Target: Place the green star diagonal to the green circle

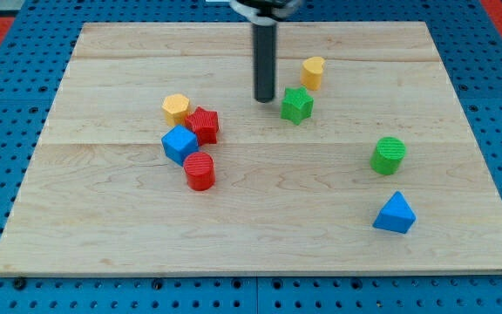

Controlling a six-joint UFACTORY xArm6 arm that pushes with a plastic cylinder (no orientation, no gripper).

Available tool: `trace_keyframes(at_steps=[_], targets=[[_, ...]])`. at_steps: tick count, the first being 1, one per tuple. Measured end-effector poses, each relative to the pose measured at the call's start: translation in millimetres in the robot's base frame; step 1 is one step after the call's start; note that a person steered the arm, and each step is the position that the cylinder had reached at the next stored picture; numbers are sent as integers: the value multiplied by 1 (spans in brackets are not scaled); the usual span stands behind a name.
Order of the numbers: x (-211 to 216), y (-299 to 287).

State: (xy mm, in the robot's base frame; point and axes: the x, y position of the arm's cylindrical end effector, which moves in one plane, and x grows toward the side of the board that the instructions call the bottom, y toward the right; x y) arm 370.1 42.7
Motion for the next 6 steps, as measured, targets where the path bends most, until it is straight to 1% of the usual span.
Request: trace_keyframes(at_steps=[1, 2, 3, 4, 5, 6], targets=[[18, 52], [29, 72], [32, 42], [65, 39], [59, 39], [48, 66]])
